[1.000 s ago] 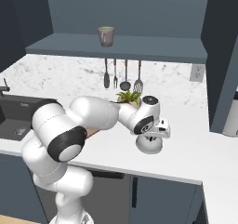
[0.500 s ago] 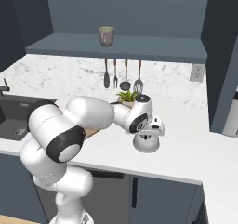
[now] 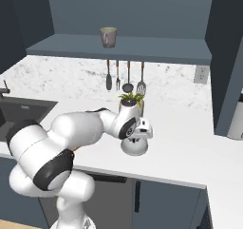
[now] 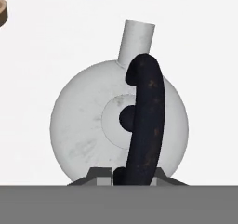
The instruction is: Pick the kettle from the counter and place it on the tray. Then pick the mug from the cabinet and place it on the tray. Then close the cabinet doors.
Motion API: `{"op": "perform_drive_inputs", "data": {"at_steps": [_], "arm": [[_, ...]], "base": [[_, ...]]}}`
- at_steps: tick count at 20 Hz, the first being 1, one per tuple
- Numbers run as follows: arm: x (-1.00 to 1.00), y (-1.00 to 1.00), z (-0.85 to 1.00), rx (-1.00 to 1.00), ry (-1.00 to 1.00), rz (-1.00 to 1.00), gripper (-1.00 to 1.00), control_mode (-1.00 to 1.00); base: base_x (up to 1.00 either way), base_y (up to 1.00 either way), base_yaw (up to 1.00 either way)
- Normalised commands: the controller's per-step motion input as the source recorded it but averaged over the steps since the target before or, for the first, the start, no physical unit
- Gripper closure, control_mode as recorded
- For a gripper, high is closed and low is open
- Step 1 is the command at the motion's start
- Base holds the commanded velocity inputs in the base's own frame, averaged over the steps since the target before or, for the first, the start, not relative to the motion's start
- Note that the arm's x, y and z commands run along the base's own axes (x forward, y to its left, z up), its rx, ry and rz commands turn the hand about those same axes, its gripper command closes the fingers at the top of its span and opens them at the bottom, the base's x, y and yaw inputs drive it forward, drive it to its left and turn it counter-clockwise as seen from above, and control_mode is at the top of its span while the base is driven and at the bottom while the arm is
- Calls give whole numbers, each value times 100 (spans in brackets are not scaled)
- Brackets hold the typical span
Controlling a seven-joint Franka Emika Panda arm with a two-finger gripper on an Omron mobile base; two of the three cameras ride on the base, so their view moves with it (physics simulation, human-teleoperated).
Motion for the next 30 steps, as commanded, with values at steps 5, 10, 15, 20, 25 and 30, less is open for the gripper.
{"op": "perform_drive_inputs", "data": {"at_steps": [5, 10, 15, 20, 25, 30], "arm": [[-12, 59, 32, 0, -17, 8, 100, -100], [-4, 52, 54, 0, -8, 4, 100, -100], [0, 57, 30, -1, 0, 4, 100, -100], [0, 66, 21, 0, -2, 3, 100, -100], [10, 70, 1, 0, -3, 1, 100, -100], [15, 52, 0, 0, -1, 0, 100, -100]], "base": [[0, 0, 0], [0, 0, 0], [0, 0, 0], [0, 0, 0], [0, 0, 0], [0, 0, 0]]}}
